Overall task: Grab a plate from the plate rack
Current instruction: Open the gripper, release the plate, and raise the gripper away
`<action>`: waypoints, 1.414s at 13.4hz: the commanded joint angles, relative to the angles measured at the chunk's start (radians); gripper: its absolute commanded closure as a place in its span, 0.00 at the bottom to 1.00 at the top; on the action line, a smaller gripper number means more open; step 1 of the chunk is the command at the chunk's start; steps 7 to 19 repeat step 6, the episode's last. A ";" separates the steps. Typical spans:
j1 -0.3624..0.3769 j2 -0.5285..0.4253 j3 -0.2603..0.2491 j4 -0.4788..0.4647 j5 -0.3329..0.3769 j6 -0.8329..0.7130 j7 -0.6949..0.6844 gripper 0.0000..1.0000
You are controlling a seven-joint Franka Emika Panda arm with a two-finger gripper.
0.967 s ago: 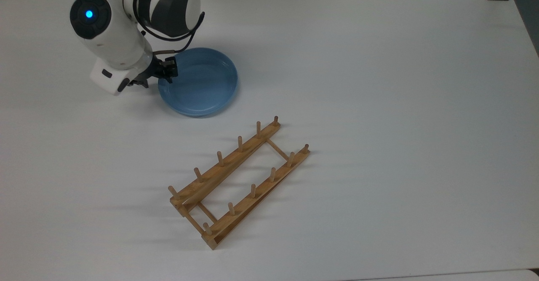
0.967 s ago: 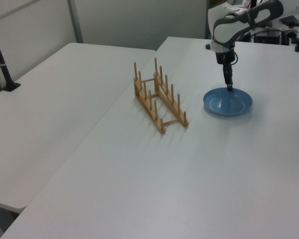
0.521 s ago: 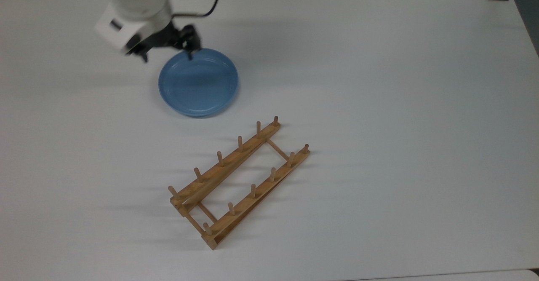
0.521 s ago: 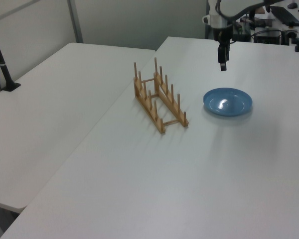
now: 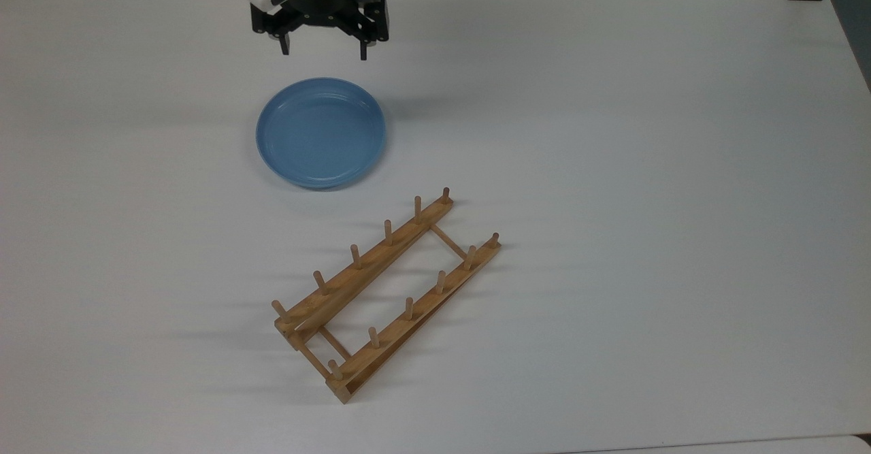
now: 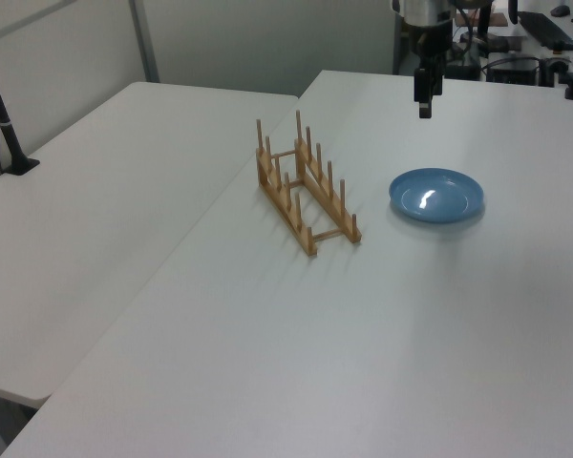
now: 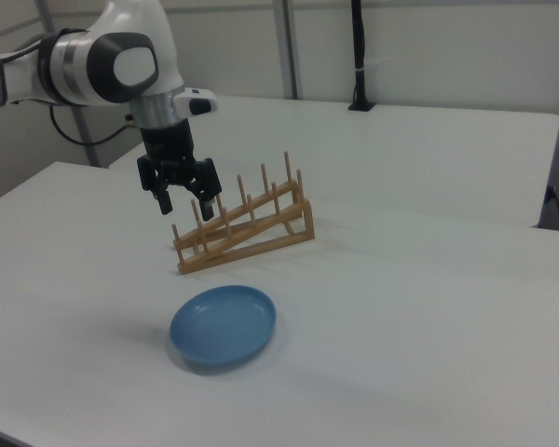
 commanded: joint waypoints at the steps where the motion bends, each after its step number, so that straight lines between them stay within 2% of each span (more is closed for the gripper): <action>1: -0.010 -0.012 0.013 0.007 -0.010 -0.007 0.076 0.00; 5: -0.024 0.008 0.003 0.053 0.002 -0.009 0.075 0.00; 19: -0.034 0.010 0.003 0.053 0.008 -0.009 0.070 0.00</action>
